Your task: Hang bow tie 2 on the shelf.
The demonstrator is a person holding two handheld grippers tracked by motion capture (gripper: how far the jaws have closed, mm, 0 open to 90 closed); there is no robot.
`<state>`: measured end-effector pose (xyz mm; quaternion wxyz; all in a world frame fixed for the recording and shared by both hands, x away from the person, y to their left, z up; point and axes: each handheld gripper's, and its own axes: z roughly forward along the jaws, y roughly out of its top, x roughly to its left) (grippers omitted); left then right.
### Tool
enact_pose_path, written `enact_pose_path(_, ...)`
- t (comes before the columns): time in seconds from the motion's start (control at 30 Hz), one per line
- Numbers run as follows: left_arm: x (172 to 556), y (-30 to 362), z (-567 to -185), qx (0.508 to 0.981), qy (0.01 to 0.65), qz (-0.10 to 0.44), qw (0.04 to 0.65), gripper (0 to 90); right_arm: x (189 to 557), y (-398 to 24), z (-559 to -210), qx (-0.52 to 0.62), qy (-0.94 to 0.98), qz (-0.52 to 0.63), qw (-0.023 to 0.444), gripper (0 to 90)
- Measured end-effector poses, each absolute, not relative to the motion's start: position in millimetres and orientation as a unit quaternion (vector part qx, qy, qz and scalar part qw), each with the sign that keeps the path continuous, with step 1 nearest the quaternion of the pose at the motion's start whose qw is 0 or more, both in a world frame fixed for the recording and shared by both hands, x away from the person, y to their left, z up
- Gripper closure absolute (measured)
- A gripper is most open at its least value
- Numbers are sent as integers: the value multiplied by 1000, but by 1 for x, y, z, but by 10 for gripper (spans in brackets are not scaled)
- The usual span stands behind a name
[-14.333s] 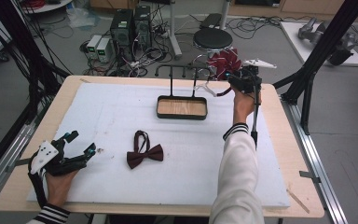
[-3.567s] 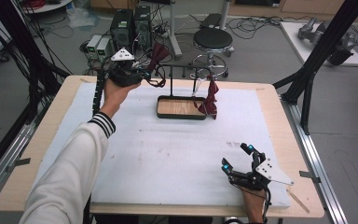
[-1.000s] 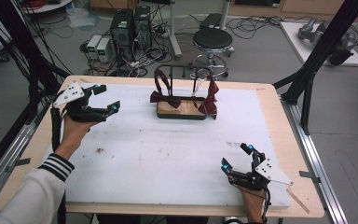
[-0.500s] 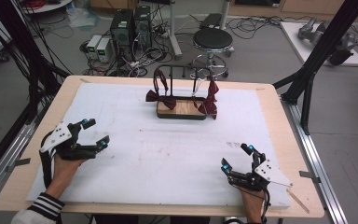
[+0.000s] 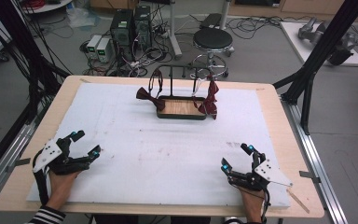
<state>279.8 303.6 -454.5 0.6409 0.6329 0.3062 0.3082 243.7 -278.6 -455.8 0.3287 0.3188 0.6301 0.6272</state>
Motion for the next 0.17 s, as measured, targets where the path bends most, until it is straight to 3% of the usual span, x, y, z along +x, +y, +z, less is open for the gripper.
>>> enact_pose_path(0.17,280,303,-455,636,302,310,639,131,244,-278,-456,316,632,625,332,106)
